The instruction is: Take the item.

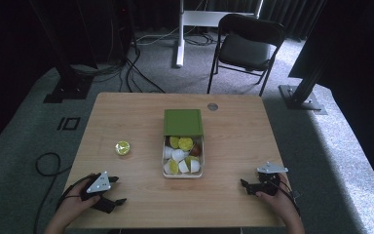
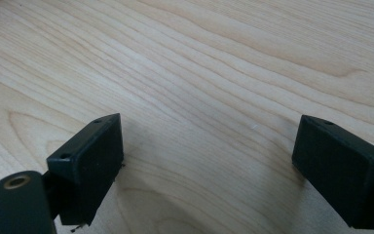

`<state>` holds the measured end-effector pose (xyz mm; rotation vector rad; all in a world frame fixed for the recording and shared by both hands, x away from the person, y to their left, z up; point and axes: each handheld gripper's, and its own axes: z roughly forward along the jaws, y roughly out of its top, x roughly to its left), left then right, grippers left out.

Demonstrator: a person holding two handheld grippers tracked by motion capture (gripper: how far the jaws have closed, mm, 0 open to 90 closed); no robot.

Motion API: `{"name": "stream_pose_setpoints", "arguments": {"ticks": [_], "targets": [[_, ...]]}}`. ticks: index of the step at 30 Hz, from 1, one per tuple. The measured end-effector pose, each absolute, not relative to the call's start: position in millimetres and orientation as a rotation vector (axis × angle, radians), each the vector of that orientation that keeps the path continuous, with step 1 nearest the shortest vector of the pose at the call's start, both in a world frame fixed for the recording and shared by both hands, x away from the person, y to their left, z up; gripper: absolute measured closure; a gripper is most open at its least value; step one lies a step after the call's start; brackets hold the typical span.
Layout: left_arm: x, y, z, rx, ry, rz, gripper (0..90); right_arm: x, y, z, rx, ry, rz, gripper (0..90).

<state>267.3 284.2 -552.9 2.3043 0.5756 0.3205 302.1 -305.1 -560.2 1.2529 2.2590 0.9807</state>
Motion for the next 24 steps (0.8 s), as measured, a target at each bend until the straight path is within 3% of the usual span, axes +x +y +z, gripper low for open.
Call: {"name": "stream_pose_setpoints", "arguments": {"ticks": [24], "targets": [[267.3,286.7,-553.8,2.304,0.640,0.285,10.3,302.2,-305.1,-560.2,1.253,2.259,0.981,11.0]]}}
